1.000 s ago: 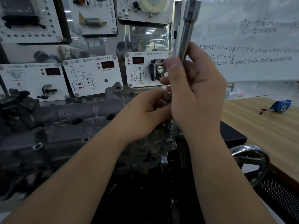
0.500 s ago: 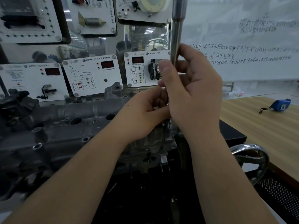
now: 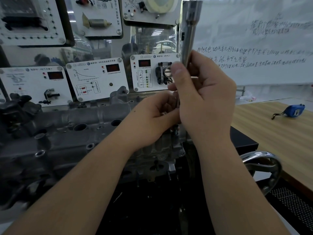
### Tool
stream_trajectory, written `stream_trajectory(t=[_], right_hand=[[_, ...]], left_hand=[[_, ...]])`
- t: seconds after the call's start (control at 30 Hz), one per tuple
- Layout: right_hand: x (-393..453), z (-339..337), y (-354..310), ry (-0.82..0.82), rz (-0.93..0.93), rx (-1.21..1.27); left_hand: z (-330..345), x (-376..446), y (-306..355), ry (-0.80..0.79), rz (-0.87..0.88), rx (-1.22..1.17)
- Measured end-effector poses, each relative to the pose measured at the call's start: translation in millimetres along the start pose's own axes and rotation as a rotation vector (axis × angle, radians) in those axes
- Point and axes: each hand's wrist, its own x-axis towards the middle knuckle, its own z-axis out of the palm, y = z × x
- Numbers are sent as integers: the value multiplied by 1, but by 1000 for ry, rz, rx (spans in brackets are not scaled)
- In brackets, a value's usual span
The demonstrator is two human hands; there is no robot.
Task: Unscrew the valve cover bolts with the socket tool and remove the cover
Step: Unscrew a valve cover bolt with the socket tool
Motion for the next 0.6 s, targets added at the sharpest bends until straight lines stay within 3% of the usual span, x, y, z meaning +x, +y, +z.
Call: stream_trajectory(t=[0.3, 0.6], right_hand=[[-1, -1, 1, -1, 49, 15], [0, -1, 1, 17, -21, -75]], left_hand=[[-5, -3, 0, -63, -31, -73], [-1, 0, -1, -47, -10, -41]])
